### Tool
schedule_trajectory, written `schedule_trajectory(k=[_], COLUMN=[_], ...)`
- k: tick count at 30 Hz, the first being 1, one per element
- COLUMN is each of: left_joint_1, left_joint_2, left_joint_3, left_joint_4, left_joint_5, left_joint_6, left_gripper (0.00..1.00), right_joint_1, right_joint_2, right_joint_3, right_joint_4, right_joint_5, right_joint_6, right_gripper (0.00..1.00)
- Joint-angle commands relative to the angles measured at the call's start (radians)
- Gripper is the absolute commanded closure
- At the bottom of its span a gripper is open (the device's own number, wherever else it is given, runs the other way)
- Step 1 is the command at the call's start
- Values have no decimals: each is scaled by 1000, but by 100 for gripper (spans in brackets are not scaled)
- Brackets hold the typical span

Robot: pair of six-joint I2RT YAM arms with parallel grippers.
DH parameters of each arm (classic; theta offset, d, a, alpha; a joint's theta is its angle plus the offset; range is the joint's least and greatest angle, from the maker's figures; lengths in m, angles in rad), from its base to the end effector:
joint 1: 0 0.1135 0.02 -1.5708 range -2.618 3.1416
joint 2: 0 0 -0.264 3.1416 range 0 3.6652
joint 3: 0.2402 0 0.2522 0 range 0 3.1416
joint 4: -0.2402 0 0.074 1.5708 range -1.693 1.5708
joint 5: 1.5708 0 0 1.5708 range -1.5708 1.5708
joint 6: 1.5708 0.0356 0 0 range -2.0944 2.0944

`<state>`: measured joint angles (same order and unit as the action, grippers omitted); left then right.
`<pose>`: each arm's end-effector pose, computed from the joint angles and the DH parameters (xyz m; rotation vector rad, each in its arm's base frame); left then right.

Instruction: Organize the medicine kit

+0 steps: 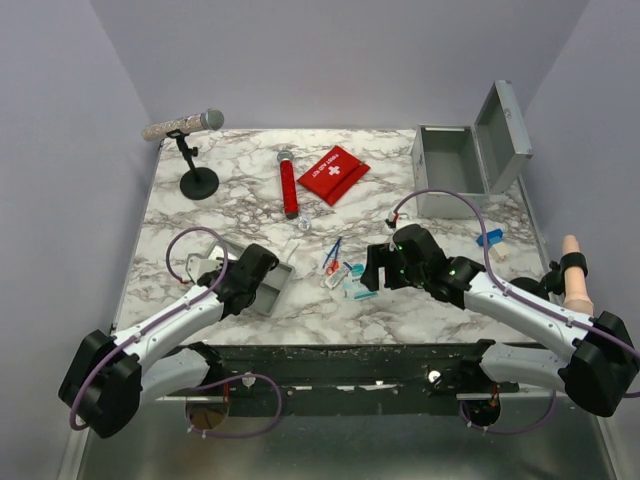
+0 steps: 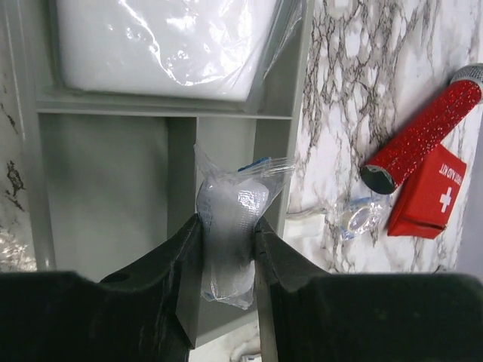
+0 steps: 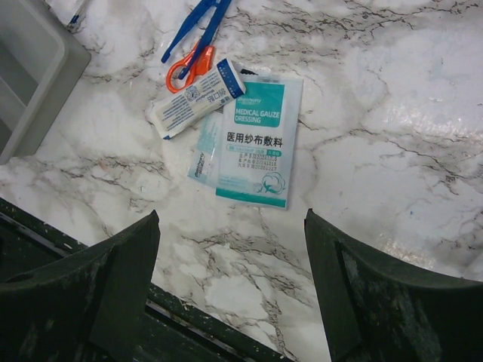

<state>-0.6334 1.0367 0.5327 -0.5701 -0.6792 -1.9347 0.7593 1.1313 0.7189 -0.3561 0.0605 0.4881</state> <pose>0.1563 -0.0871 0.1856 -1.5835 1.7343 -0.3352 0.1719 0.1601 0.2331 -0.2943 2.3853 0.5363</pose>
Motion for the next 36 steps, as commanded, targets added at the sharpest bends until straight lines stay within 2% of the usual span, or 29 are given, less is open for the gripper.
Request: schedule_trajectory(k=[1, 4, 7, 12, 17, 22, 27, 33, 36], left_joint_1=[49, 61, 61, 61, 61, 63, 60, 60, 60], left_joint_2=[42, 83, 120, 151, 114, -32, -156, -89, -64], left_joint_3=[1, 32, 58, 50, 69, 95, 116, 150, 136], left_joint_4=[128, 151, 164, 225, 211, 95, 49, 38, 102], left_joint_5=[27, 38, 52, 86, 96, 79, 90, 225, 309], left_joint_6=[23, 59, 85, 128, 183, 291, 532, 779, 856], left_gripper=[64, 62, 57, 33, 16, 9, 3, 1, 1], right_joint_1=[6, 6, 6, 6, 6, 6, 6, 6, 6], right_joint_2=[-5, 1, -1, 4, -2, -16, 21, 137, 217], right_joint_3=[20, 25, 24, 24, 25, 28, 33, 62, 120], right_joint_4=[-24, -27, -26, -27, -35, -46, -34, 29, 14], right_joint_5=[-16, -18, -13, -13, -1, 27, 53, 30, 29], right_joint_6=[-11, -14, -16, -17, -19, -25, -26, 1, 9], right_gripper=[15, 15, 15, 15, 15, 15, 15, 17, 21])
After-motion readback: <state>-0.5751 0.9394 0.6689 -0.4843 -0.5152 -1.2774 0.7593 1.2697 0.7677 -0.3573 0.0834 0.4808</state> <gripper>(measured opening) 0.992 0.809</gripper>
